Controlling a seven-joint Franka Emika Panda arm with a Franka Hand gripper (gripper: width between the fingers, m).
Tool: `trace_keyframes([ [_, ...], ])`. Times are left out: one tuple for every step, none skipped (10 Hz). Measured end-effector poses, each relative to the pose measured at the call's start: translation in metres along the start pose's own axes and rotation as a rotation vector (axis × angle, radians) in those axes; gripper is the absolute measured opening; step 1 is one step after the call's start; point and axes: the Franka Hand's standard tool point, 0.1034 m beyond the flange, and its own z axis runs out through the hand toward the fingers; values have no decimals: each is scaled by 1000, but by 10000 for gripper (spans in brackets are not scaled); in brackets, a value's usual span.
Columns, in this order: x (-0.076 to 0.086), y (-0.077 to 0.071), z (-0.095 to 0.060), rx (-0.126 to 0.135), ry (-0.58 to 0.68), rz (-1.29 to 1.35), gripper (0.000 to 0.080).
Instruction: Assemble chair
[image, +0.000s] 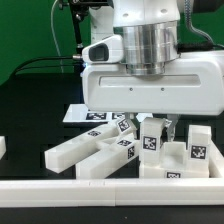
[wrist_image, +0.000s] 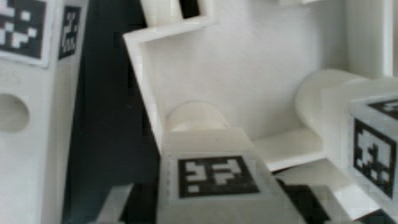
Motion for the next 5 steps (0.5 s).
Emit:
trace_keyframes([
  [0,0,0,1,0,64,281],
  [-1,-1,0,0,-1,146,281],
  [-2,-6,1,1,0,270,282],
  [-3,-8,1,1,0,364,282],
  [-2,-9,2,10,-2,471,282],
])
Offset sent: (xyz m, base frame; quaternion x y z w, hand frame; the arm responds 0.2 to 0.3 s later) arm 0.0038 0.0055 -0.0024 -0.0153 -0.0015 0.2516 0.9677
